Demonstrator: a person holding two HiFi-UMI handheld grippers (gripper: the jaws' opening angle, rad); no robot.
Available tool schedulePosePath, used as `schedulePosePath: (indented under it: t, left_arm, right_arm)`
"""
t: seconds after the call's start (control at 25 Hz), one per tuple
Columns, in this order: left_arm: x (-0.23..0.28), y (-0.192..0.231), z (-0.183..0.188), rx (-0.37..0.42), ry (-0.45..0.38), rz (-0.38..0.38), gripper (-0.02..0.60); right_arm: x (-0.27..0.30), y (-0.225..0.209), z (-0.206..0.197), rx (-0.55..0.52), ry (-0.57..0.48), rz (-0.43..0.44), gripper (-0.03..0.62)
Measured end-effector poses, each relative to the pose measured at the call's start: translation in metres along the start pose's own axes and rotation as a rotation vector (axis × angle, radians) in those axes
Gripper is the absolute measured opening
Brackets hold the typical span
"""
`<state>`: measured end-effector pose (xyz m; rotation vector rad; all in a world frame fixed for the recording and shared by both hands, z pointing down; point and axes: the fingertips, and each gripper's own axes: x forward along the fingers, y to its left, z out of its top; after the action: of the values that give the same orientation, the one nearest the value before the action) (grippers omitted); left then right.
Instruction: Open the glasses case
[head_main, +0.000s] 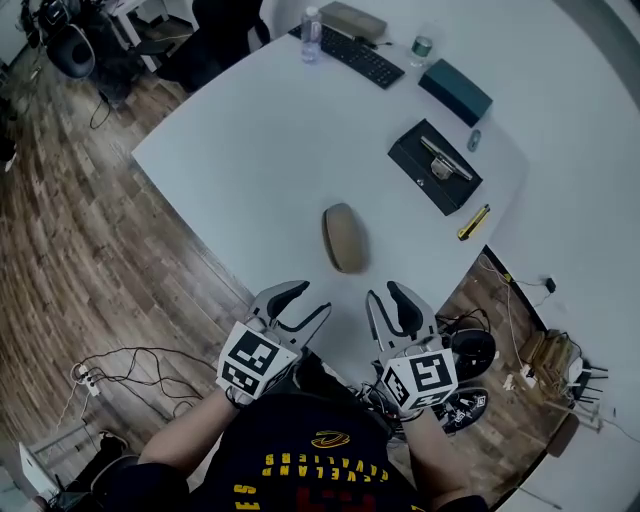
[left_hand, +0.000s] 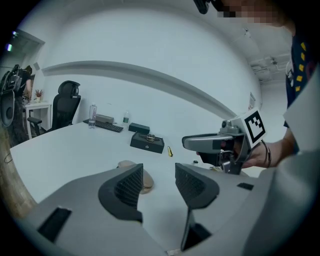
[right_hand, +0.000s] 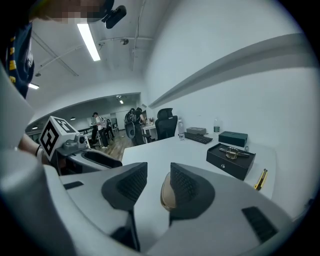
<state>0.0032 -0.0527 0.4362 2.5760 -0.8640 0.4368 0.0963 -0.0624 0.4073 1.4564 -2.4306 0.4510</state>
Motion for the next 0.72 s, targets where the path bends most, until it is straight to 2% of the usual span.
schedulePosePath:
  t: [0.24,0.72]
  left_arm:
    - [0.024,0.027,-0.015,0.044,0.042,0.027,0.213]
    - [0.072,0.061,-0.057,0.026,0.153,0.018,0.213]
  right_arm:
    - [0.032,-0.011,-0.013,-0.041,0.063,-0.011,0.164]
    - [0.087,-0.03,-0.054,-0.044,0.199,-0.035,0.181]
